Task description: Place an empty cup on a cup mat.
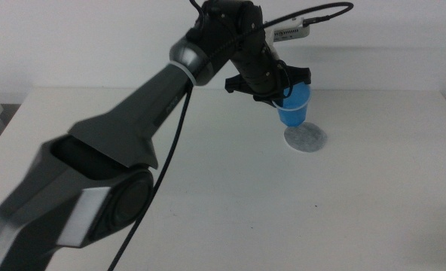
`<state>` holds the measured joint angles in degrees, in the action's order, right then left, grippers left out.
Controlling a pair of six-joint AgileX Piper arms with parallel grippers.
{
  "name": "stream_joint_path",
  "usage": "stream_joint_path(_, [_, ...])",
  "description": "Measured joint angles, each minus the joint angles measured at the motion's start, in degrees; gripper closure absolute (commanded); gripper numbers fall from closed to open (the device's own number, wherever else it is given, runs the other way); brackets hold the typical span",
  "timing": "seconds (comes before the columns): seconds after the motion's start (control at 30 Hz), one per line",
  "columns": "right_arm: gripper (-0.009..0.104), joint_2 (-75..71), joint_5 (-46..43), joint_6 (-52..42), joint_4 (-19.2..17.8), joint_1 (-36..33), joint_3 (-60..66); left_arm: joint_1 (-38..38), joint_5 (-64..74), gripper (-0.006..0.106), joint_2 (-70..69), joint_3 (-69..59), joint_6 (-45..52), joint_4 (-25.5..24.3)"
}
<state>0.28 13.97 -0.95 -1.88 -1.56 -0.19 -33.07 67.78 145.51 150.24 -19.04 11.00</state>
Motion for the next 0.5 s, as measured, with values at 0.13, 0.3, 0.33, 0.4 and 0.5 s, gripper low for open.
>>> stream_joint_path(0.13, [0.002, 0.00, 0.00, 0.00, 0.00, 0.00, 0.00, 0.00, -1.33, 0.102, 3.62, 4.67, -0.08, 1.02])
stream_joint_path(0.3, [0.002, 0.00, 0.00, 0.00, 0.00, 0.00, 0.00, 0.00, -3.57, 0.102, 4.93, 5.31, -0.08, 1.72])
stream_joint_path(0.33, [0.002, 0.00, 0.00, 0.00, 0.00, 0.00, 0.00, 0.00, -4.31, 0.102, 5.16, 5.31, 0.19, 1.70])
stream_joint_path(0.4, [0.002, 0.00, 0.00, 0.00, 0.00, 0.00, 0.00, -0.15, -5.95, 0.102, 5.53, 5.55, 0.85, 1.94])
stream_joint_path(0.5, [0.002, 0.00, 0.00, 0.00, 0.00, 0.00, 0.00, -0.39, -7.67, 0.102, 6.17, 5.55, 1.00, 2.18])
